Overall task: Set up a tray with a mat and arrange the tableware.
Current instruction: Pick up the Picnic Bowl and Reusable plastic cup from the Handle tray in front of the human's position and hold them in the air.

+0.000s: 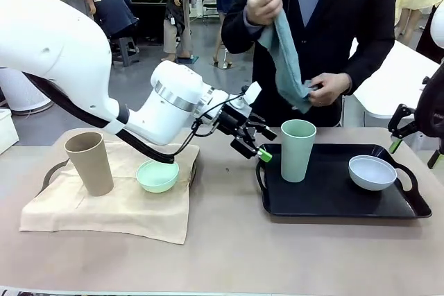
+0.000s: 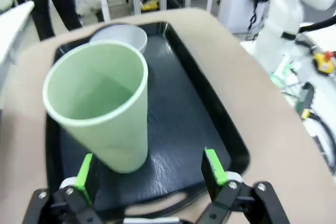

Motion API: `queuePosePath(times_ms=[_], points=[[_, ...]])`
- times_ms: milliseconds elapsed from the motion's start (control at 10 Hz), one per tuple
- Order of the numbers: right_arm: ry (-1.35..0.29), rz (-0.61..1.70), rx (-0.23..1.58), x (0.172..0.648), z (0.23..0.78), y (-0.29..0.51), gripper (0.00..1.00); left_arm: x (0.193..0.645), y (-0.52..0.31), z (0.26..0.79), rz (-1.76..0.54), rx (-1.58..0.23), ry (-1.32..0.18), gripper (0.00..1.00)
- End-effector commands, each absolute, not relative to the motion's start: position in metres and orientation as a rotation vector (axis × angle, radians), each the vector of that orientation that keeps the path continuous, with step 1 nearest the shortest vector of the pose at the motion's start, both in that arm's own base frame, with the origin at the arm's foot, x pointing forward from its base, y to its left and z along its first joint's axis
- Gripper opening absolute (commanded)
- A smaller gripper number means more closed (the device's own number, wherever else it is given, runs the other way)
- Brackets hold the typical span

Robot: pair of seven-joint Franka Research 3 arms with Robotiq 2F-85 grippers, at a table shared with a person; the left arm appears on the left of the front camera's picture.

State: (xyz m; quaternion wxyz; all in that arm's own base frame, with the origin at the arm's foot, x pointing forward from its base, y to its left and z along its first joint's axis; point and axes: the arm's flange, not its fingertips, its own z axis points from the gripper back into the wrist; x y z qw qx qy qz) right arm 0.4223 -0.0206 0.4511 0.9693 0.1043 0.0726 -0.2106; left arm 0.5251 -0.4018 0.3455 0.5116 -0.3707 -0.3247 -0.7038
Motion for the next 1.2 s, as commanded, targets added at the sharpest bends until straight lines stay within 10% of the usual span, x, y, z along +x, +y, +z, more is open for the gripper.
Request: queuePosePath(times_ms=[0, 1100], points=[[0.137, -0.434, 0.213, 0.419, 0.458, -0.025, 0.81, 0.533, -0.405, 0.344, -1.668, -0.894, -0.846, 1.00], [-0.086, -0.446, 0.177, 0.457, 0.416, -0.033, 0.81, 0.549, -0.403, 0.315, -1.628, -0.897, -0.789, 1.00]])
